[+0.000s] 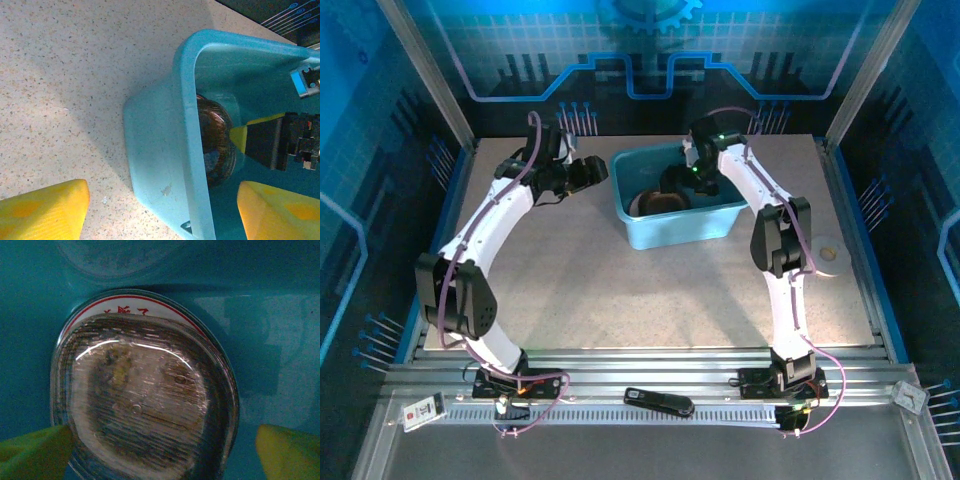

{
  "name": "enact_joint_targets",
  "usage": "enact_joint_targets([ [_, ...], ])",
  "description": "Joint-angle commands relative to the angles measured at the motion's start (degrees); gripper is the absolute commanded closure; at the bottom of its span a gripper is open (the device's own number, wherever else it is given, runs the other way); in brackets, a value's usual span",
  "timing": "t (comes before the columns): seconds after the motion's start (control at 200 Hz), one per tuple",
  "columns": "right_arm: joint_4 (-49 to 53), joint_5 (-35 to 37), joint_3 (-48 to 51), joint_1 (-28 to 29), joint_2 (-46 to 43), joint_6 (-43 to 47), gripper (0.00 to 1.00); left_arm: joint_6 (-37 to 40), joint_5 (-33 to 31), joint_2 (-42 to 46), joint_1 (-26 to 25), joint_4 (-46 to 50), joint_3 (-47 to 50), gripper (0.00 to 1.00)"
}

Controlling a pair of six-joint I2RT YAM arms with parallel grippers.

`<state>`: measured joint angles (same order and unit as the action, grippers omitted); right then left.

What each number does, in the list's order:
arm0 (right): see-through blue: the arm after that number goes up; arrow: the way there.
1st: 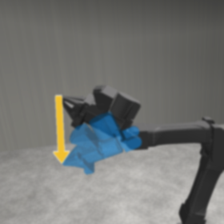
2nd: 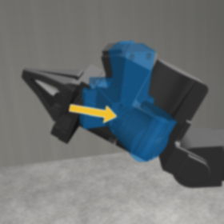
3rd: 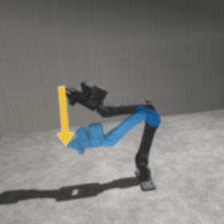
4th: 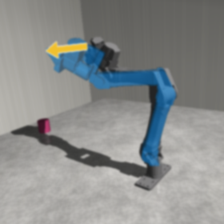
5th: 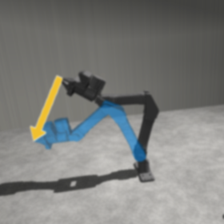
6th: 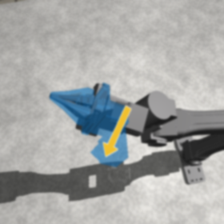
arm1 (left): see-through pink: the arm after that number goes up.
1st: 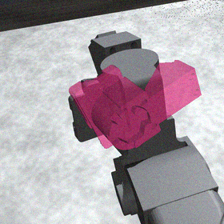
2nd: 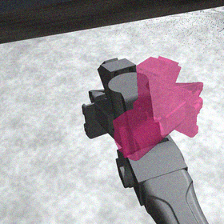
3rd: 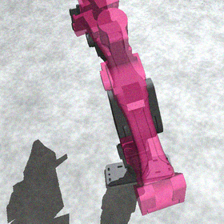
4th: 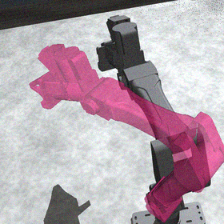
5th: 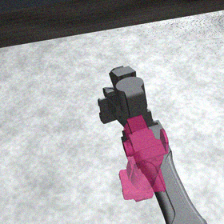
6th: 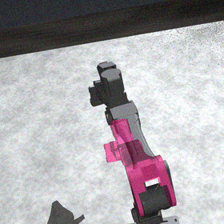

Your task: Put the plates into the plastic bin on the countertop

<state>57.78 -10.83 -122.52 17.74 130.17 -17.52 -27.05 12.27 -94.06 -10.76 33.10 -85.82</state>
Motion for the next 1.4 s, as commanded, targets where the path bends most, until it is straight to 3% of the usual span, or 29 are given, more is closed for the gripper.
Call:
enact_joint_targets([
  [0.0, 0.17, 0.96, 1.42, 0.98, -3.27, 0.30, 0.01, -0.11, -0.58, 2.86, -0.13, -0.26, 1.31, 0.22],
  [0.505, -1.37, 5.41, 8.27, 1.54, -10.29, 0.85, 0.00, 0.37, -0.67, 6.94, -0.13, -0.41, 3.29, 0.21],
  [0.825, -3.23, 9.56, 13.73, 2.90, -19.27, 1.79, 0.00, 0.55, -0.96, 10.58, -0.13, -0.67, 5.24, 0.21],
  [1.226, -9.25, 12.25, 30.18, 1.84, -43.39, 4.79, 0.00, 3.79, -4.74, 16.28, 1.47, -1.83, 9.72, 0.20],
  [1.396, -16.57, 14.94, 44.79, -2.21, -56.42, 5.86, 0.00, 5.37, -7.96, 19.99, 3.39, -5.16, 15.15, 0.20],
])
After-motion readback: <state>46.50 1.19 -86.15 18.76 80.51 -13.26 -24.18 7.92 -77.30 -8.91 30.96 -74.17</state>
